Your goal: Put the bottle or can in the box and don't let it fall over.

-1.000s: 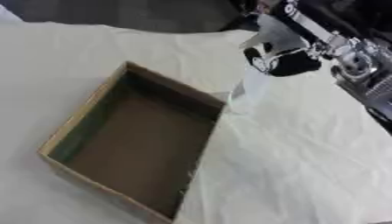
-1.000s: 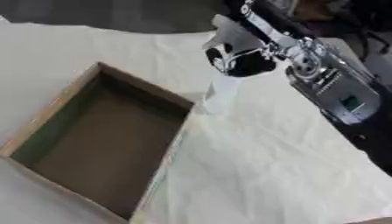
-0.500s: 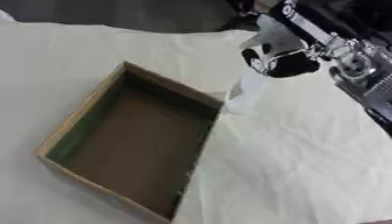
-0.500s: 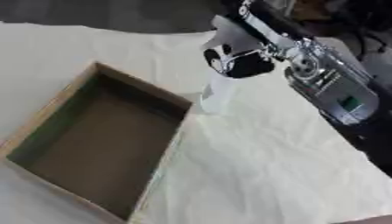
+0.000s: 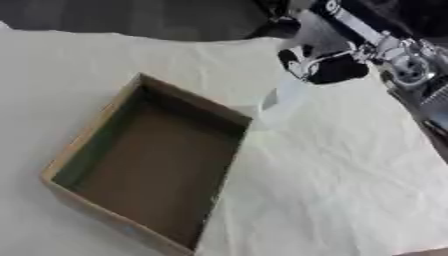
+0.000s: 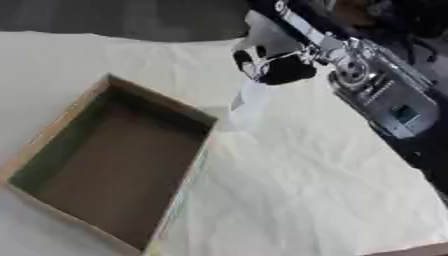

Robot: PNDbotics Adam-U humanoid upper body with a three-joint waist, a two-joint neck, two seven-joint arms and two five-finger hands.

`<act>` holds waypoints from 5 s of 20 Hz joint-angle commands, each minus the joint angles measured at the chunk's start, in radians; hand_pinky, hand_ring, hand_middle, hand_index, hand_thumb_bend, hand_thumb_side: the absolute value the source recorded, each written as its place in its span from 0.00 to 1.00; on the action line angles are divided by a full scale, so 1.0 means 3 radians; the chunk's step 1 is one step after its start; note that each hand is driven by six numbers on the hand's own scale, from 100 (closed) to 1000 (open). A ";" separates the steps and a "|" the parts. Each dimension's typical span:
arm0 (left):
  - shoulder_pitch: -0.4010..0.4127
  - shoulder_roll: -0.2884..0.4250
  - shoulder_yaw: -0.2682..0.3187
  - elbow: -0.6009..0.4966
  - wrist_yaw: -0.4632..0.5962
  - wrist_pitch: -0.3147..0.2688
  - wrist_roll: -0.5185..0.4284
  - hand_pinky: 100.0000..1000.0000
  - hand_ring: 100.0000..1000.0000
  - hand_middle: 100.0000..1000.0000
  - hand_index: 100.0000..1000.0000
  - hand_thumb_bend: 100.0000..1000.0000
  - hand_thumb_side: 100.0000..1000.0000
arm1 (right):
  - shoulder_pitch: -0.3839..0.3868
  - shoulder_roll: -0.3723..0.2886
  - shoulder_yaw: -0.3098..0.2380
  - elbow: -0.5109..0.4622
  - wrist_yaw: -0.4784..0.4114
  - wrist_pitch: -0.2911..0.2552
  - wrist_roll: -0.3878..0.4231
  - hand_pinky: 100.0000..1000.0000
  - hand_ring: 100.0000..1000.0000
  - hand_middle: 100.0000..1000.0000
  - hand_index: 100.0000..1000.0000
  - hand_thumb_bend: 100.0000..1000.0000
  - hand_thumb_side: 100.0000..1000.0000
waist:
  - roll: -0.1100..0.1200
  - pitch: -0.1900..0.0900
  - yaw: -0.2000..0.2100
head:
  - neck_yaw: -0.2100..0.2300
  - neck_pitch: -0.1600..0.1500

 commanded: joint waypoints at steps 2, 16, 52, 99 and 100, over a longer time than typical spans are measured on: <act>0.0004 0.0083 0.0020 -0.0063 0.0024 -0.0007 0.0003 0.91 0.49 0.69 0.79 0.00 0.78 | -0.0062 -0.0193 -0.0099 -0.0098 0.0031 0.0051 -0.0037 0.00 0.00 0.00 0.00 0.00 0.12 | 0.0023 -0.0124 -0.0014 | 0.0001 0.0047; 0.0022 0.0163 0.0026 -0.0063 0.0091 -0.0011 0.0021 0.91 0.49 0.69 0.79 0.00 0.75 | -0.0245 -0.0301 -0.0193 -0.0299 0.0057 0.0191 0.0076 0.00 0.00 0.00 0.00 0.00 0.12 | -0.0010 -0.0347 -0.0017 | -0.0009 0.0206; 0.0012 0.0103 0.0324 0.0211 0.0014 0.0135 0.0371 0.90 0.48 0.69 0.79 0.02 0.79 | -0.1049 0.1208 0.0630 -0.0302 0.0744 0.0710 0.0641 0.00 0.00 0.00 0.00 0.00 0.08 | -0.0113 -0.0417 0.0233 | -0.0214 0.0451; 0.0112 0.0054 0.0353 0.0127 -0.0044 0.0078 0.0405 0.91 0.48 0.70 0.79 0.00 0.77 | -0.0289 0.0611 -0.0017 -0.0302 -0.0119 -0.0109 -0.0058 0.81 0.94 0.88 0.90 0.00 0.22 | 0.0021 -0.0387 0.0051 | -0.0122 0.0298; 0.0113 0.0054 0.0348 0.0121 -0.0041 0.0080 0.0401 0.91 0.48 0.70 0.79 0.00 0.77 | -0.0245 0.0581 -0.0045 -0.0302 -0.0177 -0.0171 -0.0087 0.81 0.94 0.88 0.90 0.00 0.22 | 0.0025 -0.0389 0.0047 | -0.0120 0.0293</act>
